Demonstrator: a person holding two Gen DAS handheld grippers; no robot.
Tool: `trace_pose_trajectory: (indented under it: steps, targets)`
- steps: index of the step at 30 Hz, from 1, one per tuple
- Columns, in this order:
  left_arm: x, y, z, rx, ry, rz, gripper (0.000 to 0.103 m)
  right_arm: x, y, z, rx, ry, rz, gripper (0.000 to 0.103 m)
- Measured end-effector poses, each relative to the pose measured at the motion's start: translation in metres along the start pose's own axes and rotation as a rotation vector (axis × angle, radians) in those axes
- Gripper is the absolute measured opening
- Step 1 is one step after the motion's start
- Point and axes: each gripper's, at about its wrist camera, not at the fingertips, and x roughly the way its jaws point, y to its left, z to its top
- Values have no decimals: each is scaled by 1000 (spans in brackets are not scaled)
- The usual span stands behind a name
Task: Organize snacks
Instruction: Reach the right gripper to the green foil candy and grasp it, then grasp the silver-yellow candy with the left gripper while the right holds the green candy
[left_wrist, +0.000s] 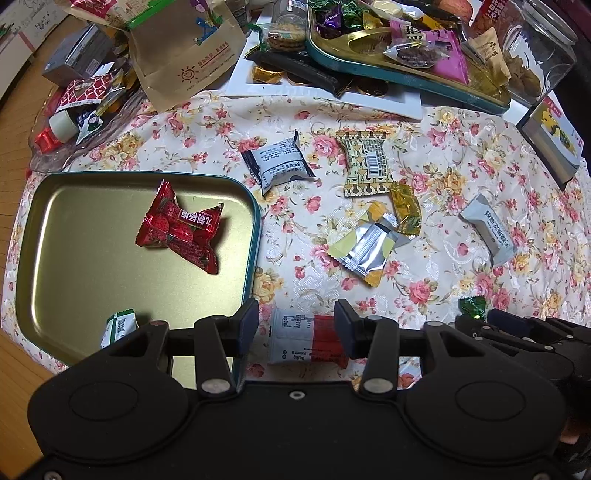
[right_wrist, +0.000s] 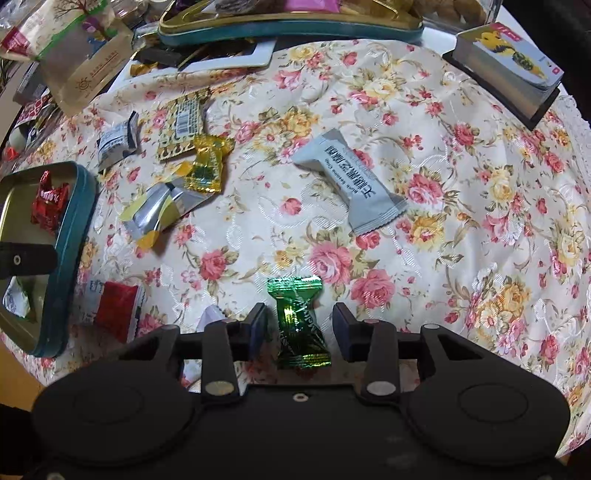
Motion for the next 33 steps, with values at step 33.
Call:
trace_pose_trajectory:
  steps: [33]
  targets:
    - [49,-66,14,145,-102,-18,52,-86,-67,23,371,-199,103,21]
